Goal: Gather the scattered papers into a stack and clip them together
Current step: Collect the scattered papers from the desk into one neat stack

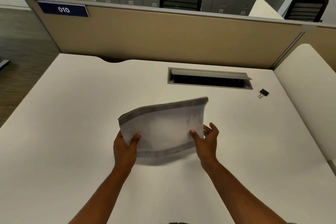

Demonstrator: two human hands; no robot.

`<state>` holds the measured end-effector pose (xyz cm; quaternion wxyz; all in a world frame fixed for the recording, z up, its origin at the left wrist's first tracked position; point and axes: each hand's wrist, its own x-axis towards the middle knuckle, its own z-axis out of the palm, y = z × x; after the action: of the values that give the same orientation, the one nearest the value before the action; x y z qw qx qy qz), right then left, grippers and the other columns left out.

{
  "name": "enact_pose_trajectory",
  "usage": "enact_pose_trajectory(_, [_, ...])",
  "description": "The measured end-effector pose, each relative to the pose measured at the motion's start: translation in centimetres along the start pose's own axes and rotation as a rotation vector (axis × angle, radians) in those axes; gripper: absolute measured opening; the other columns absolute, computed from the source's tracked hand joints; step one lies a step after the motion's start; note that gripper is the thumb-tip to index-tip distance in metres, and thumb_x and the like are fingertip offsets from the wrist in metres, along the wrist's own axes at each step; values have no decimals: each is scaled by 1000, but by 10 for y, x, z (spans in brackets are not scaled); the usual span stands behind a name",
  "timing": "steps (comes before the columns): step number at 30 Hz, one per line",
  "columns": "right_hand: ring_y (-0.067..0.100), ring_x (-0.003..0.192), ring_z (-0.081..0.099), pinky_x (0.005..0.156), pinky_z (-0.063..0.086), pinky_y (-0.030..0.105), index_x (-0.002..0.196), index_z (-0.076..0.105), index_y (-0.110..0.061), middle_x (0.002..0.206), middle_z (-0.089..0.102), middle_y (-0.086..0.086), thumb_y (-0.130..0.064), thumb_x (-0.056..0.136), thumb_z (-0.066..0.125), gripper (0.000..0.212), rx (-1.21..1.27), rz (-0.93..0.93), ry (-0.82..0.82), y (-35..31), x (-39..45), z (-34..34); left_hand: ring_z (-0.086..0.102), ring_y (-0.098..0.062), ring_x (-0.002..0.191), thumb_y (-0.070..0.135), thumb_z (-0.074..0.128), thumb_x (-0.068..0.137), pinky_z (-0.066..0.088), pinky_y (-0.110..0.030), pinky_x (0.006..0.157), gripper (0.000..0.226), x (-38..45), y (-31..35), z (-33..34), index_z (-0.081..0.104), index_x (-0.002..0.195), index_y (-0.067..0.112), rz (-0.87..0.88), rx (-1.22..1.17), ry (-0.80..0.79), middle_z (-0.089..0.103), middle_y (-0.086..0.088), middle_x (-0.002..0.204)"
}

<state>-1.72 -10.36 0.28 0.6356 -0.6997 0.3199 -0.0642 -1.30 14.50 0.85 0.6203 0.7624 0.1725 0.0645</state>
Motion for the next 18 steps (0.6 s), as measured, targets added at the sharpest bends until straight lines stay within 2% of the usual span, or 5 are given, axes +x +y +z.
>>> enact_pose_trajectory(3, [31,133,51,110,46,46,159,14,-20,155,42,11,-21,73,90,114,271,332,-55,0,-4,9,60,-15,103,19,69,88,56,-33,83,38,-2,7,6,52,122,21,-47,-138,-48,62,1,112])
enact_pose_trajectory(6, [32,118,65,98,55,47,145,47,-9,135,65,18,-18,77,80,76,716,450,-289,-9,-11,14,61,-20,108,17,69,87,57,-30,83,45,-5,9,11,50,127,15,-90,-252,-94,62,-5,118])
enact_pose_trajectory(9, [33,124,64,100,56,47,142,51,-16,135,67,13,-3,86,71,61,853,290,-361,-19,-10,21,62,-21,107,14,67,88,59,-24,77,45,-10,8,14,47,128,17,-106,-301,-158,62,-4,116])
enact_pose_trajectory(15, [22,99,73,84,59,33,110,71,-13,105,78,1,-4,83,78,30,357,-147,-202,-48,0,8,56,-18,122,11,79,77,52,-29,93,80,-12,-4,7,30,139,23,-176,-287,14,51,-1,138])
enact_pose_trajectory(18, [8,84,71,73,57,22,100,71,-21,93,78,-8,-2,89,74,23,133,-265,-243,-59,-5,0,40,-5,137,20,80,77,38,-30,108,89,-1,14,5,25,146,24,16,-136,-21,40,12,150])
